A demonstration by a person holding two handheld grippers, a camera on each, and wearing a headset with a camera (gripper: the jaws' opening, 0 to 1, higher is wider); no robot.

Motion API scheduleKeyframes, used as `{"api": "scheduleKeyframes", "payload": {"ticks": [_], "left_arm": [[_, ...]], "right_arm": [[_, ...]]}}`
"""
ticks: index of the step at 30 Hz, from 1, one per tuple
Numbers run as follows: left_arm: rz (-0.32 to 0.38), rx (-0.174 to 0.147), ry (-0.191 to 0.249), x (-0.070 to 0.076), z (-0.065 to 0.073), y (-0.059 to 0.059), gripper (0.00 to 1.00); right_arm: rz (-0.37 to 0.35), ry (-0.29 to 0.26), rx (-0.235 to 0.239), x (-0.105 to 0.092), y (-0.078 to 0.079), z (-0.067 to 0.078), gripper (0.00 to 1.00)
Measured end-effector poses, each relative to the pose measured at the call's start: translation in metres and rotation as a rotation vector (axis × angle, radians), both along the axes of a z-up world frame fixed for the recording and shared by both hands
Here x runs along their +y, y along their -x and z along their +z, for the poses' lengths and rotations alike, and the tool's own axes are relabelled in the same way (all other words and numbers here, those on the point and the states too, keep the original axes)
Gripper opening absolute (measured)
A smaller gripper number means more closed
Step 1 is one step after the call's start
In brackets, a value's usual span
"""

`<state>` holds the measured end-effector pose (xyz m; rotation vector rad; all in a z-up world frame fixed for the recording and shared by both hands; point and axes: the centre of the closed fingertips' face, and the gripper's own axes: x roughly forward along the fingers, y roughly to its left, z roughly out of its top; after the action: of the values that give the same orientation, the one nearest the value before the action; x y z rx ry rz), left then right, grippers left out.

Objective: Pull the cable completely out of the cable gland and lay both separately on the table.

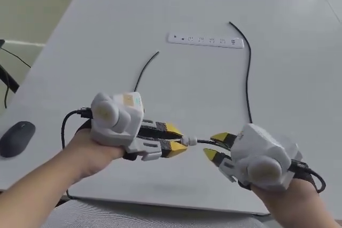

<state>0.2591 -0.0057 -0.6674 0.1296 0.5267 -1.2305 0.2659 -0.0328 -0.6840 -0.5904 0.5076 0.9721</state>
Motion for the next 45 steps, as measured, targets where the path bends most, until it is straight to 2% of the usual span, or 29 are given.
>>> {"api": "scheduleKeyframes", "payload": {"ticks": [7, 9, 12, 16, 28, 36, 45], "left_arm": [[-0.011, 0.0, -0.01, 0.0, -0.002, 0.003, 0.15], [-0.021, -0.009, -0.017, -0.001, -0.003, 0.004, 0.15], [-0.016, -0.007, -0.018, -0.002, -0.004, 0.004, 0.15], [-0.016, -0.008, -0.02, -0.002, -0.005, 0.003, 0.15], [-0.007, -0.011, -0.021, -0.003, -0.006, -0.001, 0.15], [0.0, -0.017, -0.02, -0.001, -0.005, -0.003, 0.15], [0.006, -0.018, -0.02, 0.001, -0.004, -0.003, 0.15]], "right_arm": [[0.047, 0.03, -0.028, 0.005, 0.001, -0.001, 0.06], [0.055, 0.039, -0.032, 0.006, 0.001, -0.002, 0.04], [0.054, 0.048, -0.04, 0.005, 0.0, -0.003, 0.03], [0.041, 0.045, -0.028, 0.004, -0.001, -0.005, 0.02], [-0.032, 0.008, 0.015, -0.004, -0.008, -0.009, 0.01], [-0.104, -0.013, 0.051, -0.018, -0.016, -0.015, 0.01], [-0.223, -0.048, 0.125, -0.042, -0.024, -0.027, 0.01]]}}
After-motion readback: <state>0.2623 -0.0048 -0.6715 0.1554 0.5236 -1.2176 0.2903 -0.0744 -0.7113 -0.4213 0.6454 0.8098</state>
